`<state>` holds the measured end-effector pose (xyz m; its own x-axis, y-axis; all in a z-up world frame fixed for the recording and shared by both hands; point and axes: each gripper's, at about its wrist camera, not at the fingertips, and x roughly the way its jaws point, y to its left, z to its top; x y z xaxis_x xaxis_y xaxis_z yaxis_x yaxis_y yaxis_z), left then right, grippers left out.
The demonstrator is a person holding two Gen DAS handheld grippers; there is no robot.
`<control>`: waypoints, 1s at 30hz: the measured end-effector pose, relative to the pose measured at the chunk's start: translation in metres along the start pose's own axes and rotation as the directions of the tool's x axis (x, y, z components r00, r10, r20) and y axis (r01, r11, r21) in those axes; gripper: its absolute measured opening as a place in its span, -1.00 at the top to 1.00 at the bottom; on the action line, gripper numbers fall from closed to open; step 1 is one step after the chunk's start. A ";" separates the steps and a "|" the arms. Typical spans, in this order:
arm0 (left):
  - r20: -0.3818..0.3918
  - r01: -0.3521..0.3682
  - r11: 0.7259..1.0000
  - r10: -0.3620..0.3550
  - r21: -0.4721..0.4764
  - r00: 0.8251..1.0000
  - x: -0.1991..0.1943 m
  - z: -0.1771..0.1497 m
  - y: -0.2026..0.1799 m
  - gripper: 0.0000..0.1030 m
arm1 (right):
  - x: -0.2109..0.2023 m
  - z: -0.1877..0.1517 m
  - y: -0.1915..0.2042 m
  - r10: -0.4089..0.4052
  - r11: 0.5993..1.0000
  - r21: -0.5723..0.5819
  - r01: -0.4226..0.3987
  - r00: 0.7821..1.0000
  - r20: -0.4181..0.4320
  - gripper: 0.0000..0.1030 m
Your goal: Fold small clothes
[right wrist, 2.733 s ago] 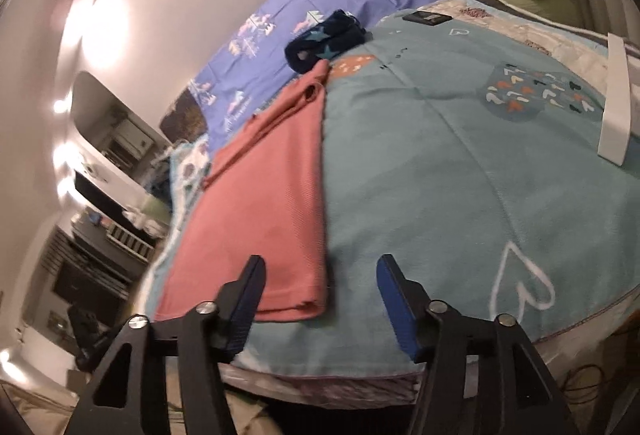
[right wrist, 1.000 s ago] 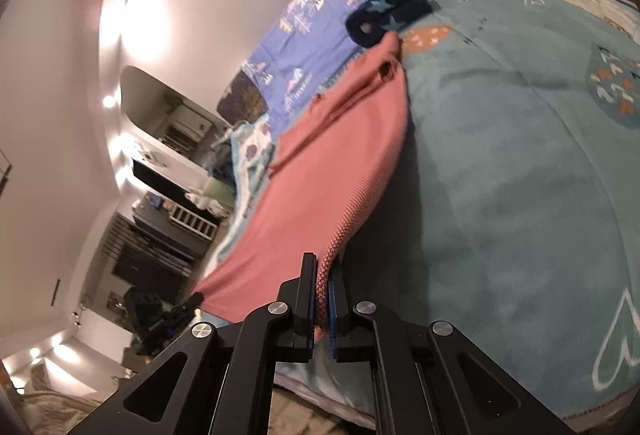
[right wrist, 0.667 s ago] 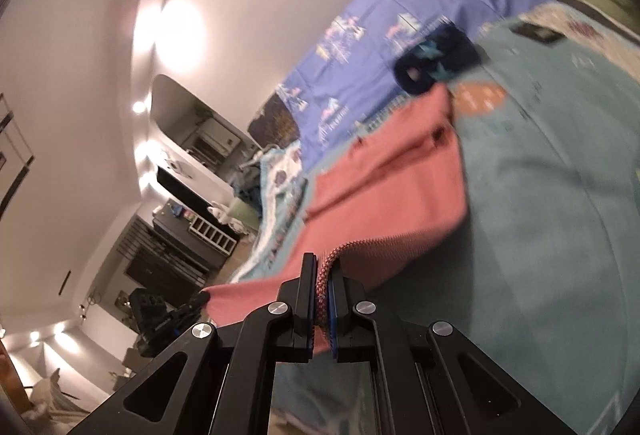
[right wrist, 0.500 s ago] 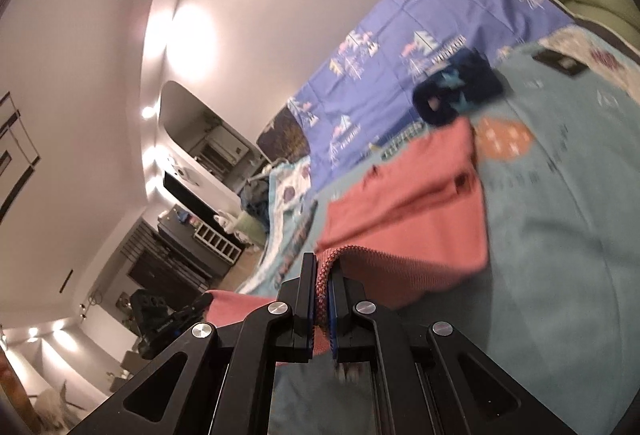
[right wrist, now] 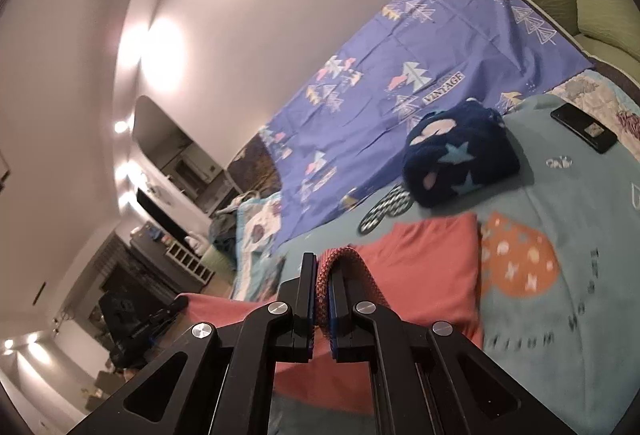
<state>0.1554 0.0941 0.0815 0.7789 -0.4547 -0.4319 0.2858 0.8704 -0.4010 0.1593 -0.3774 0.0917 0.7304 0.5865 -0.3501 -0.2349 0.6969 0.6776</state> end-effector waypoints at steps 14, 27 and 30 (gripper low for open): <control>-0.222 -0.141 0.987 0.122 -0.075 0.967 0.187 0.010 0.085 0.87 | 0.159 0.041 -0.094 -0.255 0.966 0.028 0.259 0.961 -0.107 0.88; -0.183 -0.136 0.974 0.102 -0.184 0.978 0.169 0.009 0.131 -0.13 | 0.136 0.039 -0.123 -0.373 0.928 -0.057 0.369 0.921 -0.108 0.27; -0.181 -0.098 0.987 0.074 -0.126 0.981 0.157 0.005 0.128 -0.13 | 0.142 0.027 -0.105 -0.434 0.887 -0.247 0.390 0.887 -0.159 0.25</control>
<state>0.3172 0.1346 -0.0334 0.6842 -0.4157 -0.5993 0.1355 0.8798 -0.4556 0.3054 -0.3786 -0.0119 0.6478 0.2833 -0.7072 -0.0820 0.9488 0.3050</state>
